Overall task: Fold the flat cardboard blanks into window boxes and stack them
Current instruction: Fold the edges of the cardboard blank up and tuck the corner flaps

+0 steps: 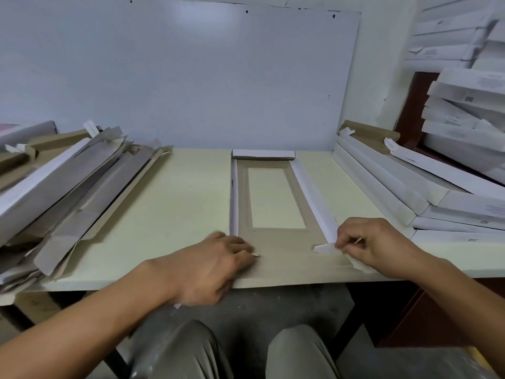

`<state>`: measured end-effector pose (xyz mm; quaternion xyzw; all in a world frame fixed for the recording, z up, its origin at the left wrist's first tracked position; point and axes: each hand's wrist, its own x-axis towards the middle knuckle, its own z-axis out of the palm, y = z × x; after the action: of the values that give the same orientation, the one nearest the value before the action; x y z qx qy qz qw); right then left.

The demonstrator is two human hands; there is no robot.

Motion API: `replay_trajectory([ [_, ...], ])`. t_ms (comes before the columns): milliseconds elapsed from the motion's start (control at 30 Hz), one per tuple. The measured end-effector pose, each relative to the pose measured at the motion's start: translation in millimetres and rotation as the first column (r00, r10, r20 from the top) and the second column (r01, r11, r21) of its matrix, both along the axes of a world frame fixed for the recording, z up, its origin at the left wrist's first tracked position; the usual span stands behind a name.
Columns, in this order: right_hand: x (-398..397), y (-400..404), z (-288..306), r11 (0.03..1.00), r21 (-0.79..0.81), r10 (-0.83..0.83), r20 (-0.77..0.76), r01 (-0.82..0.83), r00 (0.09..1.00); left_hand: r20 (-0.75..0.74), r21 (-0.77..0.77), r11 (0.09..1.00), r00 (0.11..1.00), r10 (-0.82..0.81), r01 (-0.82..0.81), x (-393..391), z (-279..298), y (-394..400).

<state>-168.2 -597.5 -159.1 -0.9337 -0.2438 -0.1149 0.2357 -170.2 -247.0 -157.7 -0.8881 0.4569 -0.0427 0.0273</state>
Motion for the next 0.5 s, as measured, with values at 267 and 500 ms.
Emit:
replay_trajectory([
  [267,-5,-12,23,0.974,-0.215,0.003,-0.314,-0.075,0.949,-0.010,-0.027,0.998,0.999,0.050,-0.051,-6,-19,2],
  [500,-3,-8,33,0.932,-0.355,-0.034,-0.298,-0.077,0.954,-0.085,-0.453,0.869,0.980,0.177,-0.196,-1,-7,-11],
])
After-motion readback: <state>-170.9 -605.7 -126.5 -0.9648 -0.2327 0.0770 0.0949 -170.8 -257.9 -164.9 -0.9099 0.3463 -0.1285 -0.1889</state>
